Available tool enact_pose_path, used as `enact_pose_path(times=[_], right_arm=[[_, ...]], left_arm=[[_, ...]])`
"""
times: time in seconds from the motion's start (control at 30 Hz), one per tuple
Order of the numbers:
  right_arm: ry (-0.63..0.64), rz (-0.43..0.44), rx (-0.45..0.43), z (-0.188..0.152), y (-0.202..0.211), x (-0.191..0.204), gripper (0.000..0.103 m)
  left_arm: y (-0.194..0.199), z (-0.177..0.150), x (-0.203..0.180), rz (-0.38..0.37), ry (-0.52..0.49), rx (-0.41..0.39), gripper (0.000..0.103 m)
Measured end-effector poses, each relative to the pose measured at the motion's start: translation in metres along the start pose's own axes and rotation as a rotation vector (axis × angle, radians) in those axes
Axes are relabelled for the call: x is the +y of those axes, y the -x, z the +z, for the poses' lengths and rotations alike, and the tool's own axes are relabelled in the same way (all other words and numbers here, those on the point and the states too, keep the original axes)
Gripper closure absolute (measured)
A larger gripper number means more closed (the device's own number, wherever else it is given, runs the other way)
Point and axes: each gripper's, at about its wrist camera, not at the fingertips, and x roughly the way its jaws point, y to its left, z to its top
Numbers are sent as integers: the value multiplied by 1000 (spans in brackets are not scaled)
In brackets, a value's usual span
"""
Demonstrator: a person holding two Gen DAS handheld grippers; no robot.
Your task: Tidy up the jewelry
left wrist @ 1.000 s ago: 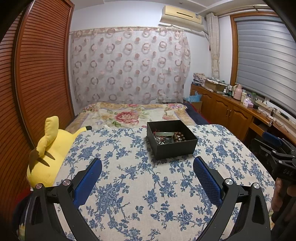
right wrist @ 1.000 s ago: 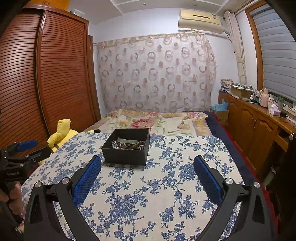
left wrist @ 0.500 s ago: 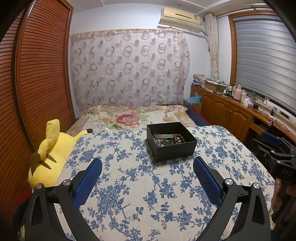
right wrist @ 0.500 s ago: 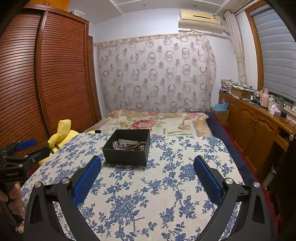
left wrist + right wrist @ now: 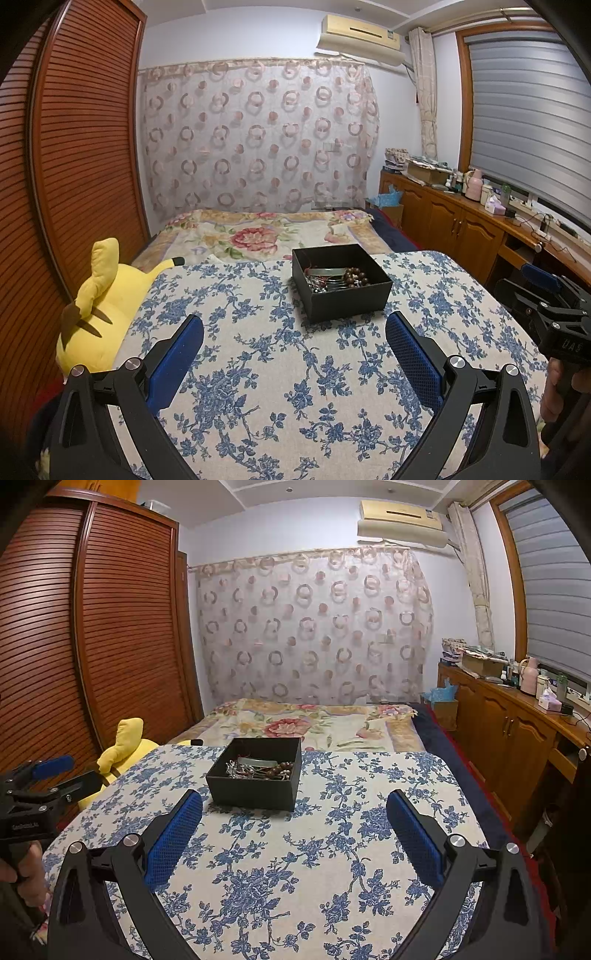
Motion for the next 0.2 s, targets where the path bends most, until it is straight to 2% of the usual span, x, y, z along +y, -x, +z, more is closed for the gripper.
enact_pose_path(times=[0.2], right_arm=[[-1, -1, 0, -1, 0, 0, 3]], left_arm=[[-1, -1, -1, -2, 3, 2, 8]])
